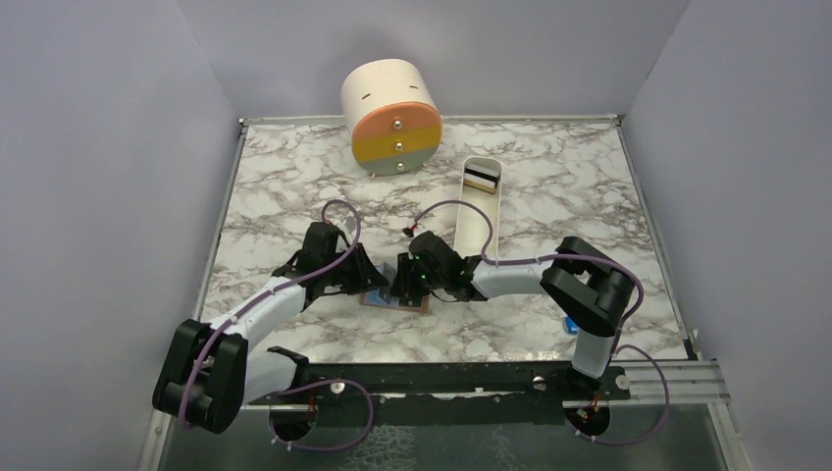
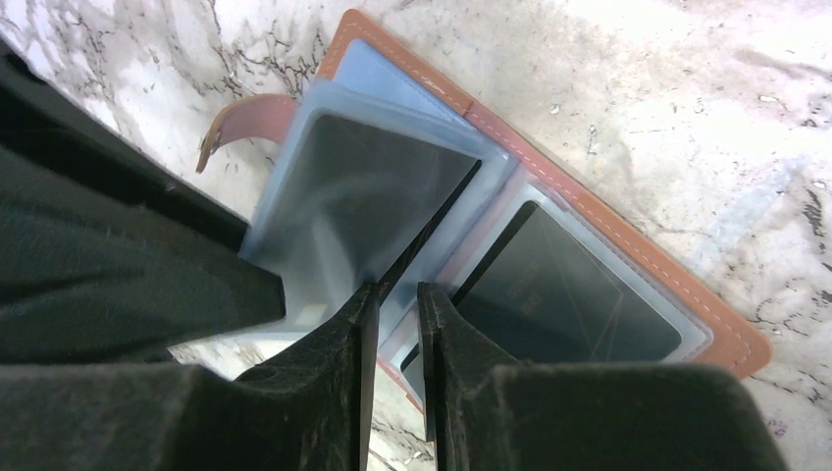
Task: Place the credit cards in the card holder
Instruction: Turn over the card slot in the card holder.
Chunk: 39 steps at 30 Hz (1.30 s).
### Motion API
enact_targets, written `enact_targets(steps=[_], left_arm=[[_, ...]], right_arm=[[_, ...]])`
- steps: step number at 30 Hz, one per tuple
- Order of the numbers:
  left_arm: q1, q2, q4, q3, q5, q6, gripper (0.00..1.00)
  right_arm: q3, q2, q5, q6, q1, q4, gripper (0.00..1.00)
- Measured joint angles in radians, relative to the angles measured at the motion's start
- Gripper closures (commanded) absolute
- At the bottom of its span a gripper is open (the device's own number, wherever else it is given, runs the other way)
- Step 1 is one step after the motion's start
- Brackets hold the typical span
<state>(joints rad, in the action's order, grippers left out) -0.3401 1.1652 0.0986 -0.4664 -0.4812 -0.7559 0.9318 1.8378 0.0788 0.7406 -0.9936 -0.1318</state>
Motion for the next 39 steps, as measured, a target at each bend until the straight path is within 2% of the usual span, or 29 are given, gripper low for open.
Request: enact_targets(steps=[2, 6, 12, 18, 20, 29, 39], left_arm=[[-0.009, 0.000, 0.002, 0.000, 0.001, -0.002, 0.59], [-0.025, 0.000, 0.021, -0.010, 0.003, -0.003, 0.56], [-0.040, -0.004, 0.040, -0.044, 0.009, -0.002, 0.59], [-0.047, -0.007, 0.044, -0.048, 0.011, -0.009, 0.73], [-0.049, -0.007, 0.045, -0.048, 0.011, -0.012, 0.74], [-0.061, -0.007, 0.045, -0.049, 0.012, -0.016, 0.75], [-0.068, -0.010, 0.035, -0.050, 0.006, -0.047, 0.64]], right_arm=[[-0.003, -0.001, 0.005, -0.002, 0.000, -0.007, 0.76], [-0.015, -0.003, 0.006, -0.002, 0.000, -0.025, 0.77], [-0.028, -0.015, 0.006, -0.002, -0.001, -0.026, 0.77], [-0.040, -0.045, -0.003, -0.012, -0.002, 0.011, 0.75], [-0.040, -0.053, -0.010, -0.014, -0.002, 0.023, 0.75], [-0.048, -0.079, -0.041, -0.030, -0.002, 0.058, 0.77], [-0.050, -0.126, -0.105, -0.066, -0.002, 0.112, 0.74]])
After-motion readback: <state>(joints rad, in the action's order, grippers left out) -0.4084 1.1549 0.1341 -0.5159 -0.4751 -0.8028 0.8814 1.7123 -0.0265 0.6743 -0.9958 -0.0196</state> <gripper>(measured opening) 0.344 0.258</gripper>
